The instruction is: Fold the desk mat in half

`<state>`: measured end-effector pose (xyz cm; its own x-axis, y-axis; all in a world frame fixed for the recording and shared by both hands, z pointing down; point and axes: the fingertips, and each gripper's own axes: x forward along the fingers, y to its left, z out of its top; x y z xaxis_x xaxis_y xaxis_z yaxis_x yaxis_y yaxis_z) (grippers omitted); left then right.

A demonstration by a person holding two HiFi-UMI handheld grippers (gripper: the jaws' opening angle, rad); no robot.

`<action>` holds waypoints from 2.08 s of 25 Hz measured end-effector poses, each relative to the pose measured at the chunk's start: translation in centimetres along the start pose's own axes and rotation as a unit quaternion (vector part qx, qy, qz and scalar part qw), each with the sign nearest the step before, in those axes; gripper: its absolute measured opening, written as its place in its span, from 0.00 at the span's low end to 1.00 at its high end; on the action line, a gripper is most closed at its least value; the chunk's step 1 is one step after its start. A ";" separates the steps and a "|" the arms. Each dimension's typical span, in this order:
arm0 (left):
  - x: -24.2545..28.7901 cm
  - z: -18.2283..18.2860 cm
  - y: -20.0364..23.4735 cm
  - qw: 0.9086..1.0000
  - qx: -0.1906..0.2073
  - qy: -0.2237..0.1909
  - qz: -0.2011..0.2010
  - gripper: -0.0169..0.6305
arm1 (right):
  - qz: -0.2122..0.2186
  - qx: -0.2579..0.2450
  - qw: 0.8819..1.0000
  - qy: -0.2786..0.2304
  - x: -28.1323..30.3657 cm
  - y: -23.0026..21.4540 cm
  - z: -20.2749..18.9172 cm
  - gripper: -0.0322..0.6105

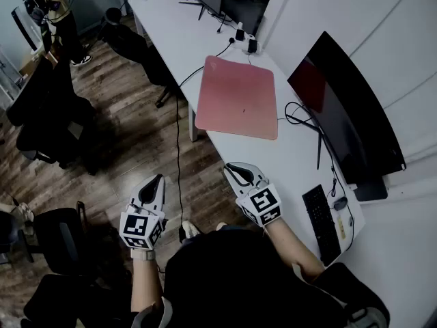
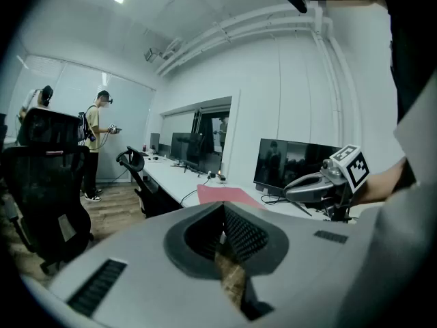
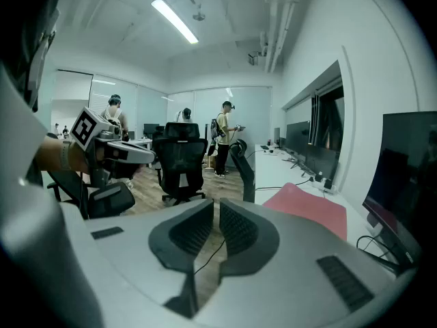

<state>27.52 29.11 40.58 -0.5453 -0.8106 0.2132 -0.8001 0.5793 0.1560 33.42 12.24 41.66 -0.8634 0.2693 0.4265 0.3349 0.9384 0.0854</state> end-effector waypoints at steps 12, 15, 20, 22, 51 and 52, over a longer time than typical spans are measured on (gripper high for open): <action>-1.7 -0.8 4.7 1.000 -0.010 -0.001 -0.012 0.04 | -0.023 0.027 0.999 0.010 3.6 2.3 0.8 0.11; -2.0 -1.3 5.3 1.000 -0.015 0.003 -0.014 0.04 | -0.029 0.035 0.999 0.015 4.1 2.3 0.7 0.11; -1.9 -2.0 6.3 1.000 -0.022 0.011 -0.009 0.04 | -0.024 0.034 0.999 0.027 6.1 1.9 0.4 0.11; -1.6 -2.3 6.8 1.000 -0.024 0.016 -0.006 0.04 | -0.022 0.042 0.998 0.031 7.1 1.5 0.1 0.11; 23.8 1.7 20.1 0.990 0.015 0.116 -0.079 0.04 | 0.010 0.131 0.984 0.123 28.5 -14.4 -0.5 0.39; 24.7 1.9 20.0 0.989 0.017 0.117 -0.086 0.04 | 0.008 0.133 0.983 0.125 28.7 -14.9 -0.6 0.40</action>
<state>-2.46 20.54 47.12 -0.3312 -0.8524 0.4046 -0.8862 0.4283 0.1769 3.84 5.86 53.20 -0.7274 0.2541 0.6374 0.2085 0.9668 -0.1475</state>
